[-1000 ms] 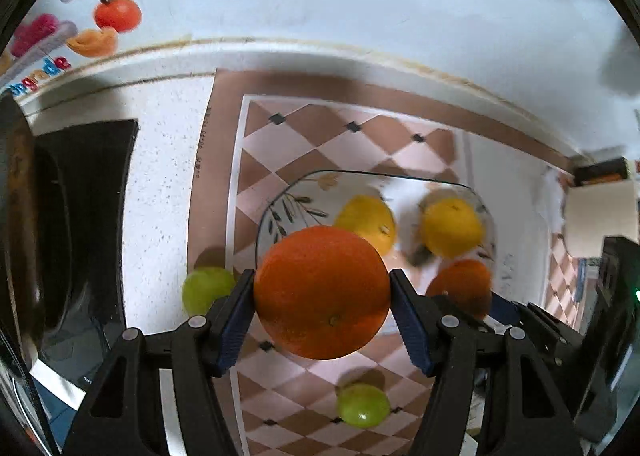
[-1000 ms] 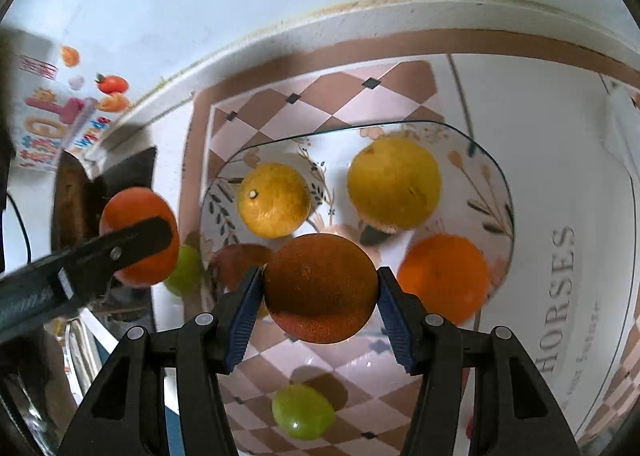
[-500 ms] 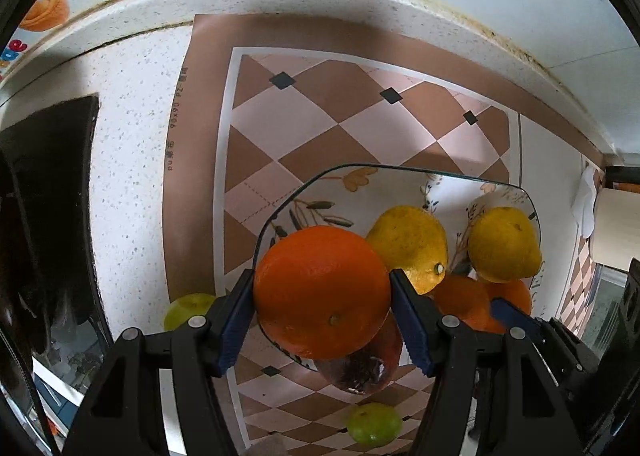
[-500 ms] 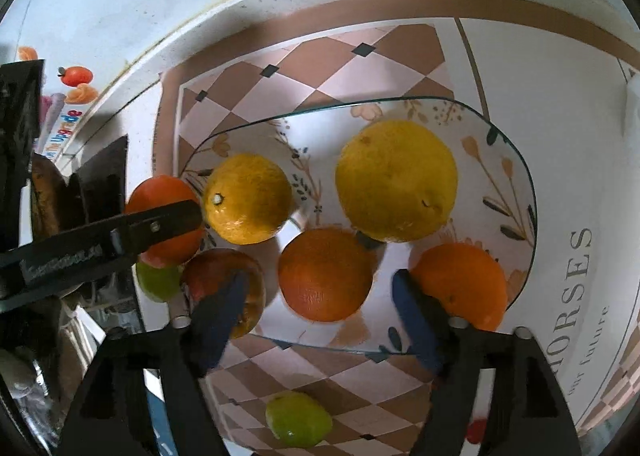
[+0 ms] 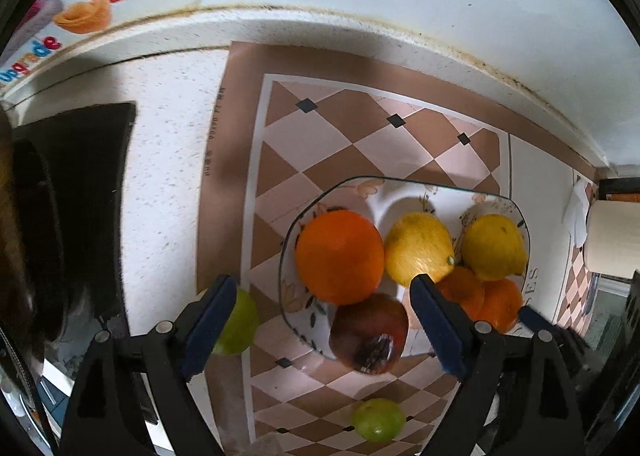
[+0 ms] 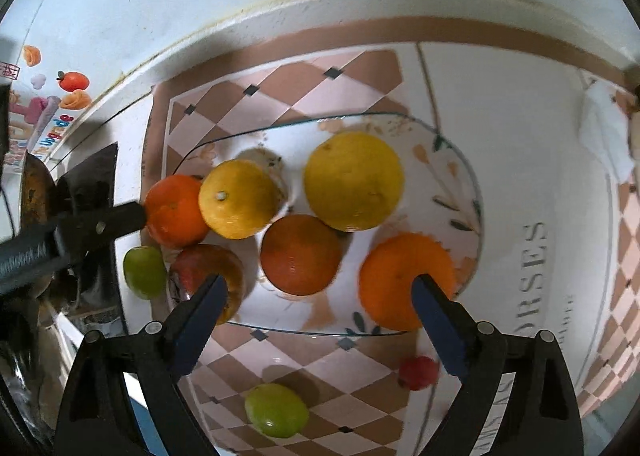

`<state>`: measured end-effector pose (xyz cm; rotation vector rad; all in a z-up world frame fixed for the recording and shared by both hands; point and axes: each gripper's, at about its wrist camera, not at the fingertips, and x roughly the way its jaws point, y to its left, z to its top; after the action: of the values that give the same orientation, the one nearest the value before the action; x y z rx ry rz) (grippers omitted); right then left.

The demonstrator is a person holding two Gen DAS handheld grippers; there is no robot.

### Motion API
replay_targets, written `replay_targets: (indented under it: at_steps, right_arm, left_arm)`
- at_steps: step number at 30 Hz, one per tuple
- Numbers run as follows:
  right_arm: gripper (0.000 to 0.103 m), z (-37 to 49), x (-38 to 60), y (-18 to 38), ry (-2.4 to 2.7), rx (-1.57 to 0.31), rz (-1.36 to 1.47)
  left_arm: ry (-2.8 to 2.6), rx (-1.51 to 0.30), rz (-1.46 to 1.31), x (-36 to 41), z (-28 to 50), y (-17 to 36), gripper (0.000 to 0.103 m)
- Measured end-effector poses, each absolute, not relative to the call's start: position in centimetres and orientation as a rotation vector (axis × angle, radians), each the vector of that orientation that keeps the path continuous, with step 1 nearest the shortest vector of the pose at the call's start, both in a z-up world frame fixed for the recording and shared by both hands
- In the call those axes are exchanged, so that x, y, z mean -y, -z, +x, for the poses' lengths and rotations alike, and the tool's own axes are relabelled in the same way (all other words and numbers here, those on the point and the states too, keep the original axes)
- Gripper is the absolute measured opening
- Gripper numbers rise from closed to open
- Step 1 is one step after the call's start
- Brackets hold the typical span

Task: Organize fruits
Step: 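Lower both oranges onto the plate and open both tools, then lift both open tools away from the plate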

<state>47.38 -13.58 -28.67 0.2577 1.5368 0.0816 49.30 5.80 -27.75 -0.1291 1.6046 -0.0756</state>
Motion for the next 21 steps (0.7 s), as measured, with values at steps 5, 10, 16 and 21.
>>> replay_targets:
  at_steps: [5,10,16,21]
  right_arm:
    - [0.095,45.6,14.2,26.3,-0.059,-1.483,0.212]
    - [0.095,43.1,14.4,23.6,-0.041,-1.415,0.161]
    - [0.095,38.7,14.6,20.7,-0.023,-1.341,0.125]
    - [0.095,35.1,14.2,18.4,-0.012,-1.276,0.088]
  left_arm:
    - [0.056,-1.529,-0.084,-5.6,46.4,25.5,0.089]
    - [0.035,-1.445,-0.06,-5.3,43.2,23.4,0.089]
    - [0.02,-1.33,-0.041,-5.7,39.1,20.1,0.089]
    - [0.024,-1.25,-0.02,-6.0,36.0,17.3,0.089]
